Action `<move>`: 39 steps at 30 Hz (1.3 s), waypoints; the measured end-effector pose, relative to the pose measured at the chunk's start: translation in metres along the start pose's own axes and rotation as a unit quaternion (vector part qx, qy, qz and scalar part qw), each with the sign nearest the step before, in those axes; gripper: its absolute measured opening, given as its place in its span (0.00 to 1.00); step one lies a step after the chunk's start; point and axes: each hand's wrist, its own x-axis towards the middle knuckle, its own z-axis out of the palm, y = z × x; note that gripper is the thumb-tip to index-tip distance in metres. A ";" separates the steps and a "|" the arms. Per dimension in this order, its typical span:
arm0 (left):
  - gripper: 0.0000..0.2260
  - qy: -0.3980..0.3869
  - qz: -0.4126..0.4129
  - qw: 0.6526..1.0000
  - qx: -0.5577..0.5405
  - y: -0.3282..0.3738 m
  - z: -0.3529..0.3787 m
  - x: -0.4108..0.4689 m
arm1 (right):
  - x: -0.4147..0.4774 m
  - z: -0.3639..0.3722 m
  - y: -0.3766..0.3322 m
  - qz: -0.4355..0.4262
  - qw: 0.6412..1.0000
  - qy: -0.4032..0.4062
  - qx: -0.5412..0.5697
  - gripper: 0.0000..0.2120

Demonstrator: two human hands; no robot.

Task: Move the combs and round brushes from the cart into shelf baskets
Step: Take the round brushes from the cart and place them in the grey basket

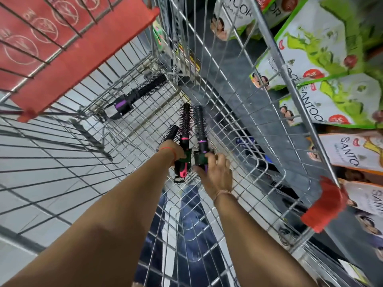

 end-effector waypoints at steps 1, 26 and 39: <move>0.18 -0.001 -0.001 1.000 0.008 0.000 -0.001 0.000 | 0.000 0.000 0.001 0.008 1.000 0.008 0.025 0.40; 0.07 -0.134 0.340 0.898 0.243 0.040 -0.167 -0.202 | -0.104 -0.113 -0.081 -0.047 0.765 0.289 0.574 0.14; 0.08 -0.137 0.647 0.741 -0.113 0.225 0.024 -0.433 | -0.192 -0.396 0.065 -0.046 0.529 0.687 0.496 0.18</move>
